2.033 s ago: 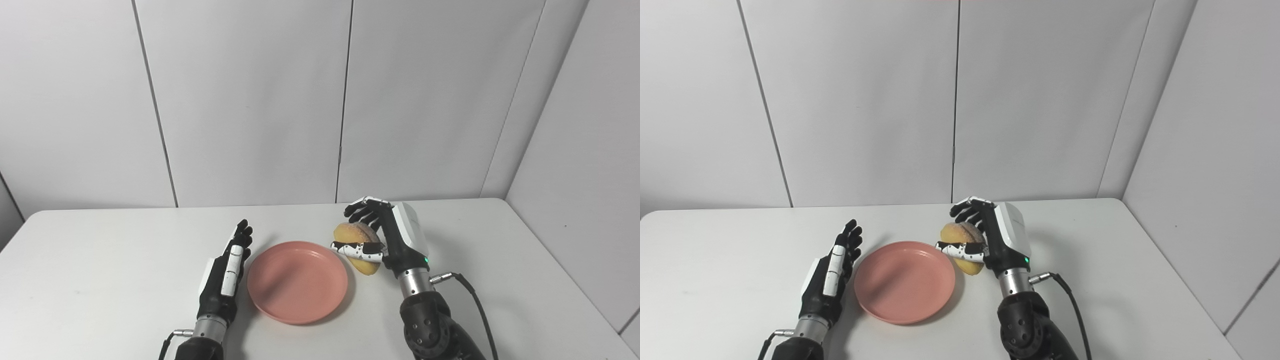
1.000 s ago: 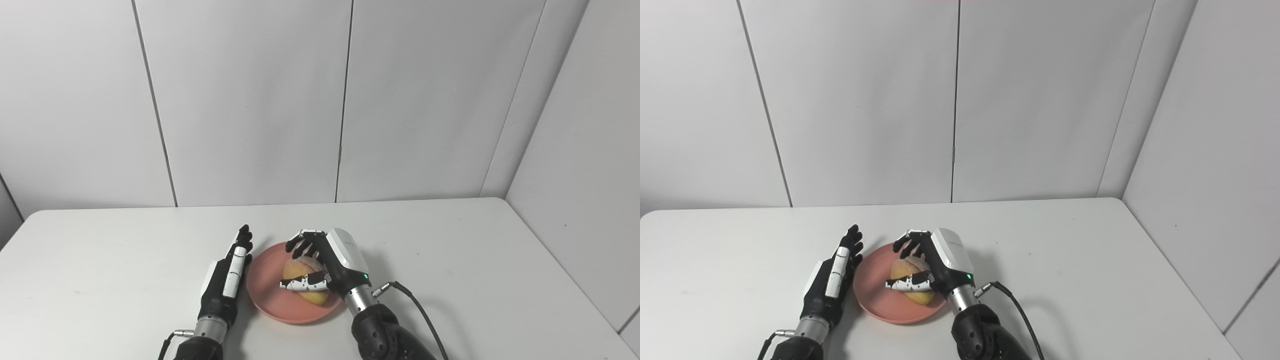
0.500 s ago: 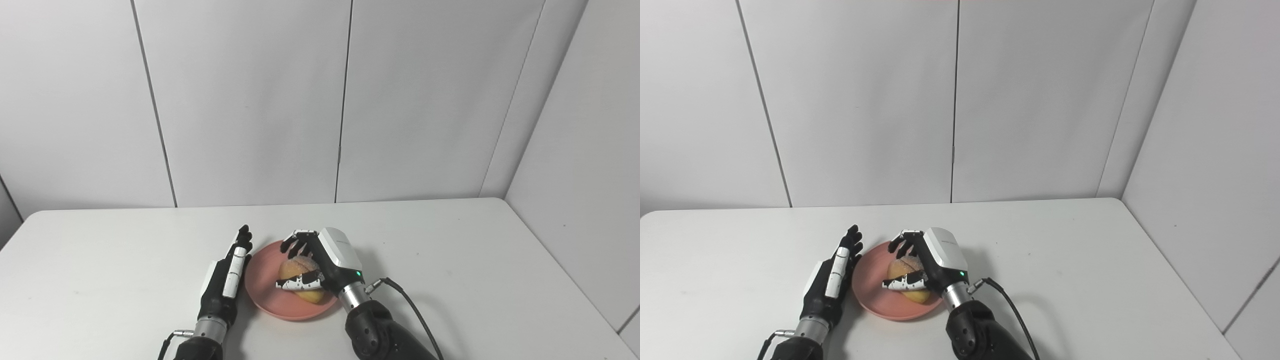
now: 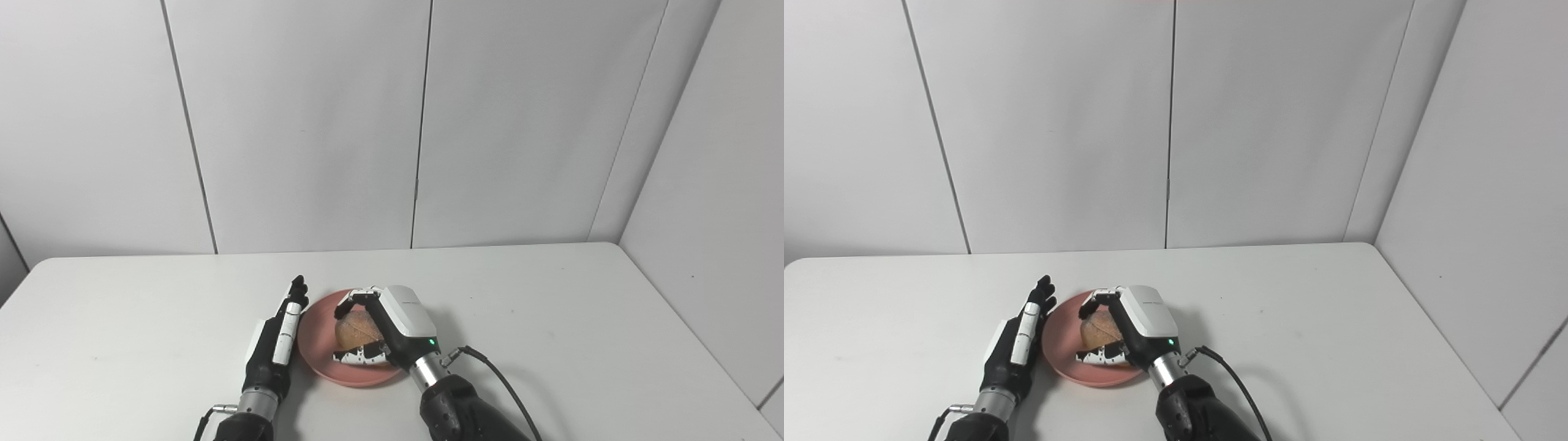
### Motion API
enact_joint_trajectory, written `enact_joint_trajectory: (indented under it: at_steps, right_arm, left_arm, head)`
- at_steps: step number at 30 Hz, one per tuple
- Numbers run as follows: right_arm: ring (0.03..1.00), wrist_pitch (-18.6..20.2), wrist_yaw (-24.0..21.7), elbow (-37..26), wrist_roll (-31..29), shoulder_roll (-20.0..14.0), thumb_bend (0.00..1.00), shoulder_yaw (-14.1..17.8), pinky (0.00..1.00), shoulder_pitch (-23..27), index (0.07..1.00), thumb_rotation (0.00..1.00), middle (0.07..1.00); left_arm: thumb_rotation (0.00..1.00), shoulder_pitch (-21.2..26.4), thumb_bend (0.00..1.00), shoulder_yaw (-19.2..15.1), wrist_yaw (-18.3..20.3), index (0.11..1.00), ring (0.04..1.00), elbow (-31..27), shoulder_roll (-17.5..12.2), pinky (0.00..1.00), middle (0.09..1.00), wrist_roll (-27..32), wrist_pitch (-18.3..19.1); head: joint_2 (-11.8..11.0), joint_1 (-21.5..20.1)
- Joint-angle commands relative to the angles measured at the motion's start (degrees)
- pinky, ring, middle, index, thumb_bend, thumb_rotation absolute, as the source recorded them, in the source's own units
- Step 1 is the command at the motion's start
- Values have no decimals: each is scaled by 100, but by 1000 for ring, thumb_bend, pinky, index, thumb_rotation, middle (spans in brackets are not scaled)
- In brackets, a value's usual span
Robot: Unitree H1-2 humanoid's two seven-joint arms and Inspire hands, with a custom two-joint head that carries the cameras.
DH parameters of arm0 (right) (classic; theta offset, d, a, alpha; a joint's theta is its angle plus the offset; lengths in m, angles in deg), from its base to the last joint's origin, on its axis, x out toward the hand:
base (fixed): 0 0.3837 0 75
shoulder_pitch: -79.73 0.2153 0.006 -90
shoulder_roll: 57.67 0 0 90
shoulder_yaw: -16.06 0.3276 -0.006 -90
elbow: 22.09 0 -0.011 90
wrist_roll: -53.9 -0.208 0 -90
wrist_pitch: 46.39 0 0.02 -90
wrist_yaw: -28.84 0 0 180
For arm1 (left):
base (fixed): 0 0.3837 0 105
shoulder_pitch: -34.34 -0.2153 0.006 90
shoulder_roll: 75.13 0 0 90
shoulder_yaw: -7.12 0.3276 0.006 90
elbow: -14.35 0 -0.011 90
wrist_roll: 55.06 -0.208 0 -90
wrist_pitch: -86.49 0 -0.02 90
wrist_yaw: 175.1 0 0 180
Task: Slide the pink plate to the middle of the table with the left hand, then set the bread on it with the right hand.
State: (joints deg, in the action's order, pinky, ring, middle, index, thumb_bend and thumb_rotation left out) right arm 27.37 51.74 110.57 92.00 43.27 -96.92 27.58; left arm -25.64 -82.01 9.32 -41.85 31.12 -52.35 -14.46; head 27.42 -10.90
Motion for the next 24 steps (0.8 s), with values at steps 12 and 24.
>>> enact_joint_trajectory:
  at_steps: [12,24]
  right_arm:
    - [913,-368,-305,-976,-271,-193,645,172,899,-170,908,678,924]
    - [976,-659,-347,-1302,-930,-63,585,680,905,-389,998,764,998]
  left_arm:
    - [1000,55,761,-69,3,968,1000,43,6,1000,1000,84,-72]
    - [1000,112,771,-185,-86,966,1000,71,-69,1000,999,53,-131]
  head:
    - [-4,1]
    - [-2,28]
